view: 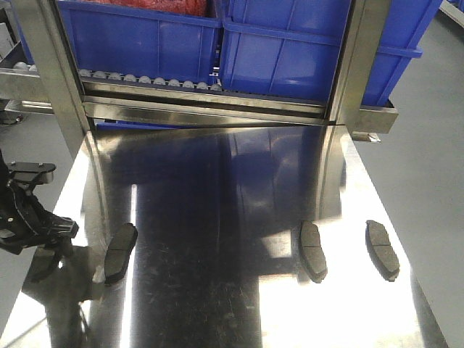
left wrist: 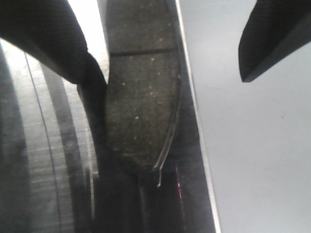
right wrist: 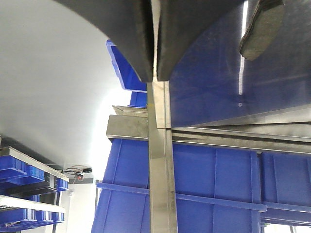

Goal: Move and align brake pads A on conveyor
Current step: 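Grasp the outermost brake pad near the left gripper and lift it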

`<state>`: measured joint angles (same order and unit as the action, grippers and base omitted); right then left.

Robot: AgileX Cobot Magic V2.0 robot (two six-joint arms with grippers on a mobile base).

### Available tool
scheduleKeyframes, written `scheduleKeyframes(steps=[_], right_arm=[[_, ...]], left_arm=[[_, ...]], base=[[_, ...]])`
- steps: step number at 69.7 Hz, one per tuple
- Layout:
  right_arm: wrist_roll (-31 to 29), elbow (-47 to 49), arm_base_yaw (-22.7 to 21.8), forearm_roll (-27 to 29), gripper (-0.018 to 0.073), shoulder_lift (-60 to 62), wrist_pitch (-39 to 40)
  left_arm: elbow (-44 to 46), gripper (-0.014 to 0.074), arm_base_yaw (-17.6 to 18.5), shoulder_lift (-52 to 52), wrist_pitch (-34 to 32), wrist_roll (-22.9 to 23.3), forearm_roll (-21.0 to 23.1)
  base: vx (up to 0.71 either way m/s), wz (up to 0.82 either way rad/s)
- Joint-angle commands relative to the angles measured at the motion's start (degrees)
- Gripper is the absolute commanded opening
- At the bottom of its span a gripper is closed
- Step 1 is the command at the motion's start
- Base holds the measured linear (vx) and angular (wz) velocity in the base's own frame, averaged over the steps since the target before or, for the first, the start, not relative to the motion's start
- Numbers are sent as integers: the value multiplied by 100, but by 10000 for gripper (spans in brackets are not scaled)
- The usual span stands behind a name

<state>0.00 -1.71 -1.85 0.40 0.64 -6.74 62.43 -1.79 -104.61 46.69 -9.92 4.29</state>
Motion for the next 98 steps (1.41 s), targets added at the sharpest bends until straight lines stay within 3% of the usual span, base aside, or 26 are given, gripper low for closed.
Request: scheduleKeyframes(steps=[1,19,52,98], right_arm=[[0,-94,-41,-40,-6,78,445],[0,-94,-41,-40,-6,78,445],[0,-94,-41,-40,-6,78,445],[0,-94,-41,-40,-6,78,445]], left_arm=[[157,590,-24,207,-51,-13,51],[157,542,-24,207,21,-13,51],[166,135,-24,251,112,-8,51],[166,114,-24,1515,-184,-162,58]], base=[[0,0],[0,0],[0,0],[0,0]])
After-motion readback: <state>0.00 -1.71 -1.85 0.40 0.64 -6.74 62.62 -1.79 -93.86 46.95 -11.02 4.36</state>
